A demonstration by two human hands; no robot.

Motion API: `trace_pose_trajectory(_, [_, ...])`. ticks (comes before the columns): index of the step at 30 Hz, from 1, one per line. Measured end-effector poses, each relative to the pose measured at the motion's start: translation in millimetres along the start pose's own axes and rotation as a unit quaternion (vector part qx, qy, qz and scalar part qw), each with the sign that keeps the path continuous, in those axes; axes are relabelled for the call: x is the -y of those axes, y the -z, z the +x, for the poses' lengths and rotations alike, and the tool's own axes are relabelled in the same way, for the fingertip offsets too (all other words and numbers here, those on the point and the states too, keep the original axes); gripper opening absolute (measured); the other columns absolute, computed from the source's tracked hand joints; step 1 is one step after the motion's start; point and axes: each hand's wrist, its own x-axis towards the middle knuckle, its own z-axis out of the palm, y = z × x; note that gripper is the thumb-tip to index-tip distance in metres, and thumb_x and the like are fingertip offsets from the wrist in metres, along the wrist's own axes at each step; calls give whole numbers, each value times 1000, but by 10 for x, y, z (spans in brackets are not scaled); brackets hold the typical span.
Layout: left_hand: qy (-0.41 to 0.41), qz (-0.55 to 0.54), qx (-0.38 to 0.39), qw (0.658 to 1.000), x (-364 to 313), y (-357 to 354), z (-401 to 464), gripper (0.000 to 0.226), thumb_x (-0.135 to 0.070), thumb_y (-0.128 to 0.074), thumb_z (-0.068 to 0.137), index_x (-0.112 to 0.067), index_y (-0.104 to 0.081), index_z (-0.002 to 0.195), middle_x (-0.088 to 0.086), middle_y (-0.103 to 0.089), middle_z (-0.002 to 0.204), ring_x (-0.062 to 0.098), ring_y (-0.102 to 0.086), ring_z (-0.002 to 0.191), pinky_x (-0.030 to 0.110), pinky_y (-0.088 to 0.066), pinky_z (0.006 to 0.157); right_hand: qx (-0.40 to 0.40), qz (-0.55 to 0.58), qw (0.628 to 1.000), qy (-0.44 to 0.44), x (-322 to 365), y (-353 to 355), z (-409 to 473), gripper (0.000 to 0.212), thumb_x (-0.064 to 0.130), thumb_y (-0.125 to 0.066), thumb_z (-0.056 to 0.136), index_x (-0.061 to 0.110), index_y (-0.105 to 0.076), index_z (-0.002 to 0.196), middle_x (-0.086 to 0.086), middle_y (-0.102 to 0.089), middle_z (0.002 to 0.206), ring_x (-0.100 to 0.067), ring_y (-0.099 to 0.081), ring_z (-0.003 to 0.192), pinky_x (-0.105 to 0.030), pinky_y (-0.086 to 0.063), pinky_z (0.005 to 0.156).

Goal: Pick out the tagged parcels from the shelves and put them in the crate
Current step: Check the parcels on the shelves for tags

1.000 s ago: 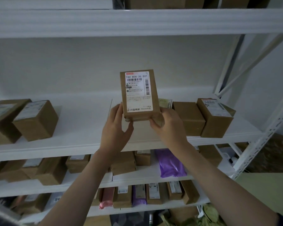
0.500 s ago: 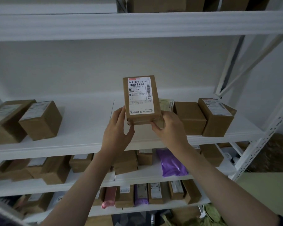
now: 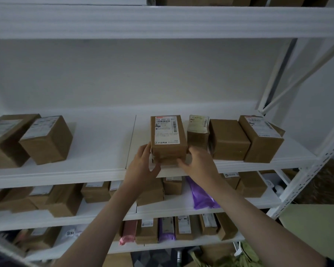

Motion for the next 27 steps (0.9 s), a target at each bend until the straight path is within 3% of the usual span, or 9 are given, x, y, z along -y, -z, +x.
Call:
trace_pose_trajectory(4, [19, 9, 29, 999, 149, -57, 18, 60, -35, -66, 90, -25, -42, 144, -6, -49, 136, 13, -59, 106, 30, -53, 88, 30, -6, 999, -19, 18, -94, 20, 32, 39, -72, 91, 14, -67, 110, -1, -70, 103, -15, -65, 98, -30, -56, 86])
trace_pose_trajectory(9, [8, 20, 33, 999, 184, -85, 47, 64, -33, -68, 88, -24, -41, 146, -4, -49, 137, 13, -58, 106, 32, -51, 91, 45, -6, 998, -36, -12, -146, 39, 30, 39, -72, 91, 15, -67, 108, 0, -69, 101, -14, -64, 96, -30, -56, 84])
trace_pose_trajectory(14, [22, 9, 13, 1000, 292, -40, 44, 64, -30, -68, 89, -23, -40, 146, -4, -50, 137, 15, -61, 105, 28, -52, 82, 57, -24, 997, -36, 75, -241, 120, 32, 41, -70, 91, 14, -67, 107, -1, -67, 100, -17, -62, 94, -34, -55, 82])
trace_pose_trajectory(18, [42, 14, -2, 999, 459, 69, -10, 60, -30, -67, 89, -25, -41, 143, -5, -49, 134, 17, -63, 104, 36, -58, 79, 57, -29, 998, -26, 244, -411, 216, 31, 39, -69, 91, 11, -66, 104, -4, -67, 98, -19, -61, 94, -37, -54, 81])
trace_pose_trajectory(27, [128, 42, -36, 990, 852, 571, -75, 48, -29, -66, 90, -23, -48, 134, -3, -54, 126, 16, -60, 103, 27, -45, 78, 75, -39, 996, 3, 803, -925, 492, 35, 43, -67, 92, 14, -67, 111, -1, -68, 100, -19, -62, 95, -36, -56, 78])
